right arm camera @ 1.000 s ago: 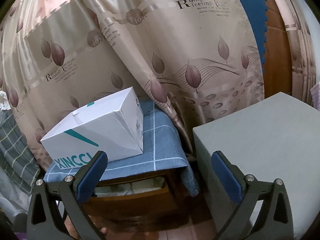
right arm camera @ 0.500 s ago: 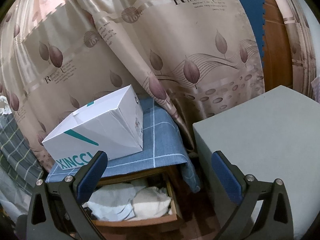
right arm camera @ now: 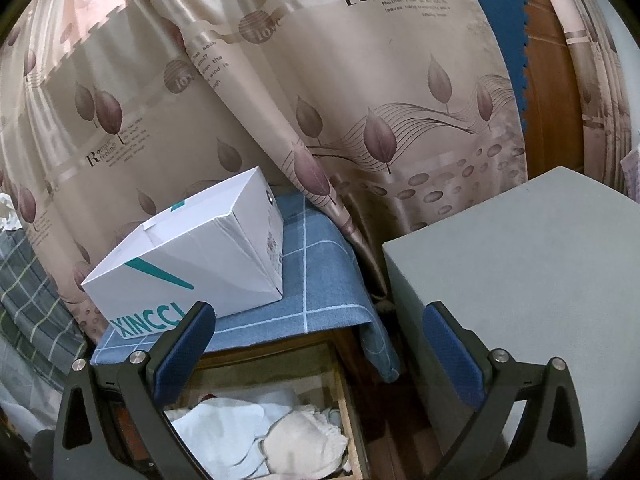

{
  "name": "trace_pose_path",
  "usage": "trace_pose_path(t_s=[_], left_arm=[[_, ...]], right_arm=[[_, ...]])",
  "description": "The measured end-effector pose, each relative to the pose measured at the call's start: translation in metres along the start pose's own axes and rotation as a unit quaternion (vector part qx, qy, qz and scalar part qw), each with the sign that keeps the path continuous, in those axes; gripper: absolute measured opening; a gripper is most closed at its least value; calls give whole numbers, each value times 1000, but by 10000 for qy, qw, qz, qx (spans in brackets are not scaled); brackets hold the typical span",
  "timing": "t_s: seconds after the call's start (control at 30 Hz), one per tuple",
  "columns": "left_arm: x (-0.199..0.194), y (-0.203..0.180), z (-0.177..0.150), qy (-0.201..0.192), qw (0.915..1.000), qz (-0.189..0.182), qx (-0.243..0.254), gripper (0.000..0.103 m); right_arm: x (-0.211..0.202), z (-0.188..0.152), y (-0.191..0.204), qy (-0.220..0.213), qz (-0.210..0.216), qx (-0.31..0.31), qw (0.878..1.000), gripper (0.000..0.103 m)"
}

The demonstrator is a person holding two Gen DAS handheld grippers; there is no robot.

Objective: Take underwear out of drawer
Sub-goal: 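Reach into the drawer and grasp the white underwear with the left tool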

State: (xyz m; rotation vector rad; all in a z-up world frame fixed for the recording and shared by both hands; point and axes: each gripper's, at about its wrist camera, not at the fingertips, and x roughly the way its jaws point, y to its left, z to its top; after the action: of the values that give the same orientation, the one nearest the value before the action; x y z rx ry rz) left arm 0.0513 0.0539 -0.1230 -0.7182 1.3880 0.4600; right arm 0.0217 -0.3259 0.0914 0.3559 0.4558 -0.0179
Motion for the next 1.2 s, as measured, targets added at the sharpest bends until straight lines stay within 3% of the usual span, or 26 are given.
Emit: trace_pose_path(t_s=[0.1, 0.23, 0.3, 0.4, 0.47, 0.53, 0.63, 0.7, 0.8, 1.1, 1.2], left_arm=[[-2, -4, -2, -195, 9993, -75, 315, 93], [-25, -9, -8, -942, 9912, 33, 931, 91], [-35, -12, -14, -1071, 9874, -27, 1166, 91], [-69, -15, -28, -1436, 9732, 25, 1793, 91], [-83, -12, -36, -1600, 9585, -94, 2359, 91], [-100, -21, -45, -1832, 9351, -181, 3029, 91], [-116, -39, -47, -2130, 8874, -410, 4069, 91], [-115, -60, -42, -1997, 8566, -537, 4727, 91], [-97, -90, -33, -1642, 8288, -482, 5328, 91], [-53, -128, -22, -1438, 7726, -233, 6180, 91], [-39, -135, -22, -1353, 7620, -36, 6333, 91]], right_arm=[[2, 0, -1, 11, -8, 18, 10000, 103], [3, 0, -1, 50, -11, 4, 10000, 103], [3, 0, -2, 51, -9, 14, 10000, 103], [2, 0, -2, 43, -8, 21, 10000, 103], [3, 0, -2, 53, -7, 20, 10000, 103], [3, -1, -2, 63, 4, 16, 10000, 103], [3, -2, 2, 78, 30, -14, 10000, 103], [4, -2, 4, 91, 49, -37, 9999, 103], [4, -3, 4, 101, 80, -39, 9999, 103], [5, -3, 2, 150, 148, 28, 9998, 103], [5, -3, 1, 174, 186, 23, 9997, 103]])
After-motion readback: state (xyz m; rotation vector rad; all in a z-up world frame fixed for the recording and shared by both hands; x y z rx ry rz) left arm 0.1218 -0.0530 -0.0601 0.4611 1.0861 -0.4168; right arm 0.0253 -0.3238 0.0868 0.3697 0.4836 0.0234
